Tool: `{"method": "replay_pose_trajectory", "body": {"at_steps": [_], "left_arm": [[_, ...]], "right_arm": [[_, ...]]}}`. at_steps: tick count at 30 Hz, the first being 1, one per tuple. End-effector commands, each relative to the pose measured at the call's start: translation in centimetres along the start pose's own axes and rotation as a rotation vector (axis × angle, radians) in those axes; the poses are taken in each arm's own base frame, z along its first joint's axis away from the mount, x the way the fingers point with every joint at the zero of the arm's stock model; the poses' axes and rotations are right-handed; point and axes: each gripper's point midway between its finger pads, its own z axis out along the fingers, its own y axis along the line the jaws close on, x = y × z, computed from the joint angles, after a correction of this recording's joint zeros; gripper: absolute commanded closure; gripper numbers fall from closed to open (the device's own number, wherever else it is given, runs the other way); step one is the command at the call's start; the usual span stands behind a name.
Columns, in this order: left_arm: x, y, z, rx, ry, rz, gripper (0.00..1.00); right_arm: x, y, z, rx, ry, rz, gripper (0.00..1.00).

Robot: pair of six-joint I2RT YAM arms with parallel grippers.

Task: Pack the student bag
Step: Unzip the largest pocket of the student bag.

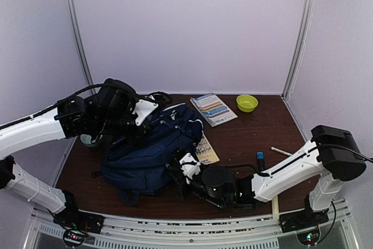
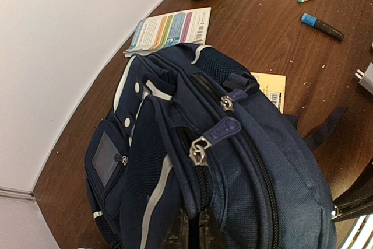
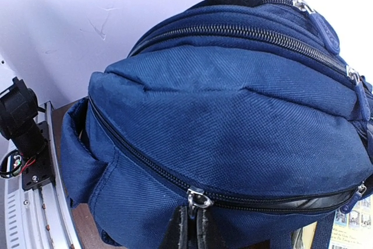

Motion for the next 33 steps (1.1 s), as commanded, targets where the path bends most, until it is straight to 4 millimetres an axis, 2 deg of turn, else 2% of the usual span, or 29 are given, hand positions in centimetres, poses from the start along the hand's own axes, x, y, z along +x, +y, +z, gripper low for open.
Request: {"method": "replay_pose_trajectory", "body": {"at_steps": [1,8,11,20,22,25,30,33], "left_arm": [[-4.5,1.5,-1.4,-0.038,-0.158,-0.045,1.00],[-4.6,0.9,-1.4,-0.007,-0.164,-0.031,1.00],[-4.6,0.7,-1.4,0.005,-0.164,-0.021,1.00],[-4.7,-0.4,-1.2,0.066,-0.173,-0.010,1.00],[-4.9,-0.5,-1.1,0.073,-0.171,-0.022,1.00],[-5.0,-0.7,-0.5,0.080,-0.159,-0.034,1.00],[-4.7,-0.6,-0.1,0.067,-0.142,-0.038,1.00],[-4.6,-0.5,0.2,0.058,-0.134,-0.046,1.00]], "right_arm": [[-1.8,0.7,-1.4,-0.031,-0.024,0.054,1.00],[-4.1,-2.4,-3.6,0.104,-0.025,0.068,1.00],[-4.8,-3.1,-4.5,0.123,-0.031,0.057,1.00],[-4.3,-5.0,-6.7,0.175,0.009,0.018,1.00],[-4.0,-4.5,-6.7,0.147,0.049,-0.012,1.00],[-3.5,-2.2,-6.0,0.043,0.135,-0.040,1.00],[-5.0,1.5,-5.5,-0.094,0.135,0.015,1.00],[-6.0,2.4,-5.4,-0.101,0.117,0.039,1.00]]}}
